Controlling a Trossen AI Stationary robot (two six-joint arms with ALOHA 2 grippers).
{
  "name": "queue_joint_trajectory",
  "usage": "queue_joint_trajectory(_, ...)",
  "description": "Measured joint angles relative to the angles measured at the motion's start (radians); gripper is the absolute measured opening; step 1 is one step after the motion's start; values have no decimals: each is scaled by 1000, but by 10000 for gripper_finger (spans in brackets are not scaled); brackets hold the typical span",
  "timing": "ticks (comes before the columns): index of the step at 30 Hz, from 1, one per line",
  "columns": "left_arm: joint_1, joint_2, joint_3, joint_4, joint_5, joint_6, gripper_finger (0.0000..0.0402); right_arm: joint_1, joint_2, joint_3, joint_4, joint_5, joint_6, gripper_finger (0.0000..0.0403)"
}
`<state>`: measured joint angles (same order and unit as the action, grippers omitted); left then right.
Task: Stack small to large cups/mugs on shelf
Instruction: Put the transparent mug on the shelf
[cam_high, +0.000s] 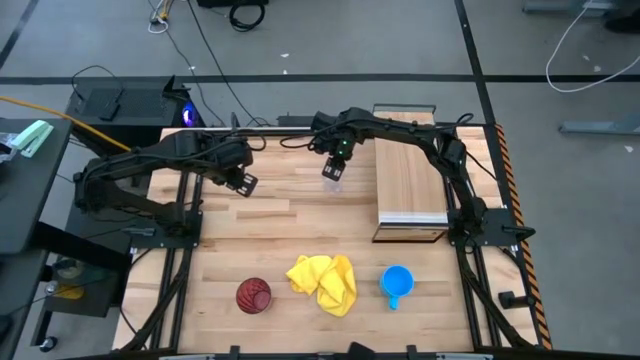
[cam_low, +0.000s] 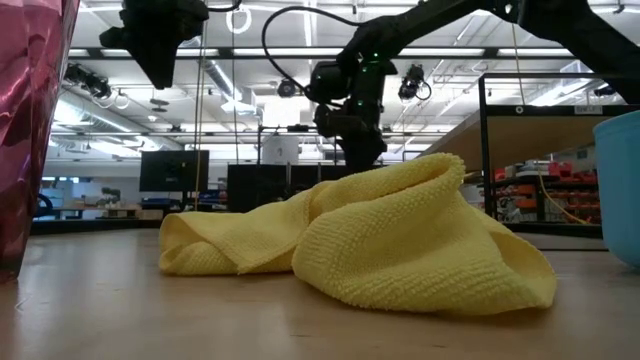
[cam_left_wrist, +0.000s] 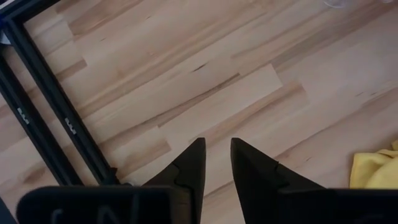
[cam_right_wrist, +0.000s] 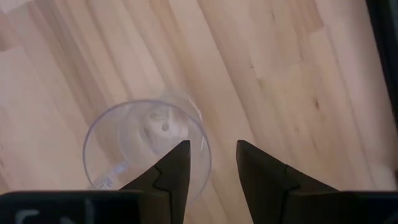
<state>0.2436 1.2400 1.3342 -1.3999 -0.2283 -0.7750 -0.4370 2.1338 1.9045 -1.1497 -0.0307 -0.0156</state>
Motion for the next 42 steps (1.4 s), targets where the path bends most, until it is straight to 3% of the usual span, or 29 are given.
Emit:
queue_joint_trajectory(11, 0, 1, 0, 2, -3, 1, 78, 6, 0, 0, 20, -8, -91, 137)
queue_joint_trajectory(23, 0, 1, 0, 1, -4, 28, 75, 8, 0, 0, 9, -21, -341, 137)
queue_joint_trajectory(42, 2, 1, 0, 2, -3, 31, 67, 7, -1, -68, 60, 15, -401, 137)
